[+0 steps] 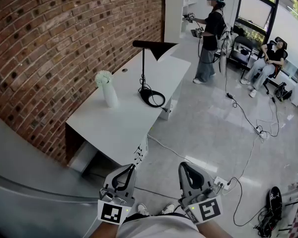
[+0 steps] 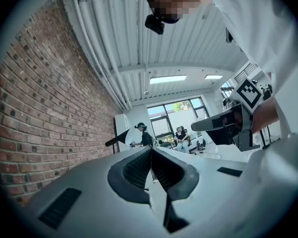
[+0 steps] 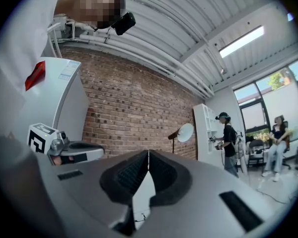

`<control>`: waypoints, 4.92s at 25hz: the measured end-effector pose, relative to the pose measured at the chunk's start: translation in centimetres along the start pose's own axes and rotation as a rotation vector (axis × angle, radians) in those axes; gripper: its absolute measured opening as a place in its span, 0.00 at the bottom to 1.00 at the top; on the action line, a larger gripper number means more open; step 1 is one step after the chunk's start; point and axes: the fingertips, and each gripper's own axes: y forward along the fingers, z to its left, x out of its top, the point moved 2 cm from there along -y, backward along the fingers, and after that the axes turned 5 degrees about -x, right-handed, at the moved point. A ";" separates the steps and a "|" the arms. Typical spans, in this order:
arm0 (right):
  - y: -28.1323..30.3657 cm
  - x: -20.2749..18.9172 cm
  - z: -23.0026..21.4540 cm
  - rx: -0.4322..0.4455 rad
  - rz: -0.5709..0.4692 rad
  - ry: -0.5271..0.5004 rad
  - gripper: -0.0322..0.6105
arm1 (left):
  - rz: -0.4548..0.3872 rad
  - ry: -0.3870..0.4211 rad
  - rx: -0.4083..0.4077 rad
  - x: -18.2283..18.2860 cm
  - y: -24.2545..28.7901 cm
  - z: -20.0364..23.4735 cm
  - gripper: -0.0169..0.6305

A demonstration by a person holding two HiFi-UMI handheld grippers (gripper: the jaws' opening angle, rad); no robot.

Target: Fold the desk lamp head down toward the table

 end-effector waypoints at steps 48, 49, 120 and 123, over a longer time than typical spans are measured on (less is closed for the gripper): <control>-4.0 -1.8 -12.0 -0.003 0.009 0.038 0.08 | -0.024 -0.011 0.047 0.9 9.4 -7.0 0.04; -3.7 -2.0 -12.1 0.000 0.014 0.031 0.08 | -0.022 -0.014 0.046 0.6 9.7 -6.9 0.04; 35.5 -5.9 -20.3 -0.044 0.143 -0.050 0.08 | -0.073 -0.123 -0.099 -7.5 37.5 20.4 0.04; 35.7 -5.9 -20.6 -0.020 0.143 -0.051 0.08 | -0.065 -0.105 -0.098 -6.9 37.9 20.2 0.04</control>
